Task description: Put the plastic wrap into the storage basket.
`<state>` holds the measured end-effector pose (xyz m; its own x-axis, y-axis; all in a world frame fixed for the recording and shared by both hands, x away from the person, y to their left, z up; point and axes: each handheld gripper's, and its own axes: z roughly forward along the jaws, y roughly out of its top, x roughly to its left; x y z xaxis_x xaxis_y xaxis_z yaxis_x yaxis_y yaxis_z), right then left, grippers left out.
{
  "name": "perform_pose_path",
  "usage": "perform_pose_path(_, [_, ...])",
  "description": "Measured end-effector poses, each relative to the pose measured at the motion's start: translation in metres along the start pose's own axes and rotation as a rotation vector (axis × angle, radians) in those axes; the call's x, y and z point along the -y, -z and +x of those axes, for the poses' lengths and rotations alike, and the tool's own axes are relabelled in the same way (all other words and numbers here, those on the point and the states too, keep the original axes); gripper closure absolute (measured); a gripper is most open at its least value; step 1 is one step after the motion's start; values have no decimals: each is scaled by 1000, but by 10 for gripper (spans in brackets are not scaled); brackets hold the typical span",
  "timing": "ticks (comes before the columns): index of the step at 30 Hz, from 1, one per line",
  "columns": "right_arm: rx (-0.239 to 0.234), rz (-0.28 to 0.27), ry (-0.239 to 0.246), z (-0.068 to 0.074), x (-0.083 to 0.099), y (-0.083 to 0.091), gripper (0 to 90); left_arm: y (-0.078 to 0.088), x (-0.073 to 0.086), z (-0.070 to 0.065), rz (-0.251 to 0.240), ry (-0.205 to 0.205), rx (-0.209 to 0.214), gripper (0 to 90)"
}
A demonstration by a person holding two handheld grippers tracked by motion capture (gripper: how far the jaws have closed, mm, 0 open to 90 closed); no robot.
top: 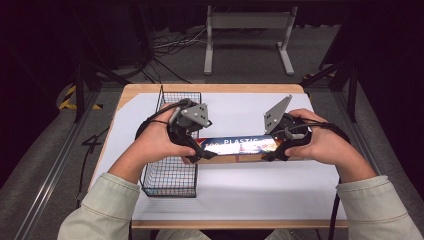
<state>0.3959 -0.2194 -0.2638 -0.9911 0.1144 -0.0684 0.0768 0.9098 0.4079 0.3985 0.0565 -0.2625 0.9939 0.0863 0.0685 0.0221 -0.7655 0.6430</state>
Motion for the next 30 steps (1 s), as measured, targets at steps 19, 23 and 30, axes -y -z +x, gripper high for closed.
perform_pose_path(19, [-9, 1, 32, 2, -17, -2, 394, -37, -18, -3, 87, -43, 72, 119])
perform_pose_path(23, [-13, 0, 39, 3, -20, -2, 394, -42, -21, -2, 134, -64, 69, 199])
perform_pose_path(30, [-22, 8, 55, 3, -23, -6, 394, -50, -23, 2, 172, -60, 132, 356])
